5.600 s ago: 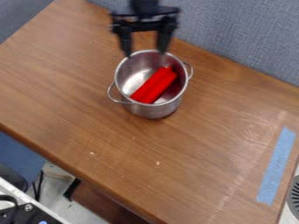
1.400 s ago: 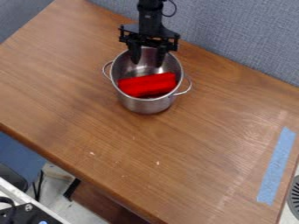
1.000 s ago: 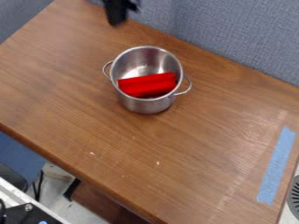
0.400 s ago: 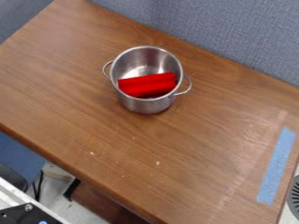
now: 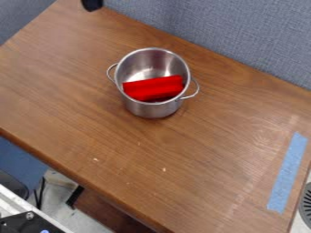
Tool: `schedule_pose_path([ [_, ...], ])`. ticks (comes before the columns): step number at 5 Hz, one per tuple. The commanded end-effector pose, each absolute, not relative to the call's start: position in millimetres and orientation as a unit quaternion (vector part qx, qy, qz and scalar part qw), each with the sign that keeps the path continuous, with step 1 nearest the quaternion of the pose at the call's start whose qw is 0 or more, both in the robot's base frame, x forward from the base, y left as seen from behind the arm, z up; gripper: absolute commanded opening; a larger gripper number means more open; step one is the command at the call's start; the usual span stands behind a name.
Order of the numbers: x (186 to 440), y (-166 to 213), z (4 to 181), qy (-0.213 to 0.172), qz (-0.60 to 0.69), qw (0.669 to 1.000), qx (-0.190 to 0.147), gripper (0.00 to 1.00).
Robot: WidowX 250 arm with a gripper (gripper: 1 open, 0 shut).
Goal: Move the red object from the metal pot to the table
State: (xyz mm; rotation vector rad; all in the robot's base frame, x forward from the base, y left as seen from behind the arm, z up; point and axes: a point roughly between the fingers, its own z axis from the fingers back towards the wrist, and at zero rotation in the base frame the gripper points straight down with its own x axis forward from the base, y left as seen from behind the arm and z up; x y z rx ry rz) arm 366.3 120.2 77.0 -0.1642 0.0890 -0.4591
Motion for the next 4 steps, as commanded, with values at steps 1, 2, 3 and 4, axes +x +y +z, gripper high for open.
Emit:
schedule_pose_path([
  [1,361.7,89.7,72.2,0.029,-0.281,0.956,-0.077,1.00],
  [2,349.8,53.0,70.1,0.029,-0.342,0.937,-0.068,0.00],
  [3,375.8,36.8,86.1,0.028,-0.339,0.938,-0.065,0.00],
  [4,394.3,25.5,99.8,0.025,-0.321,0.945,-0.047,0.00],
])
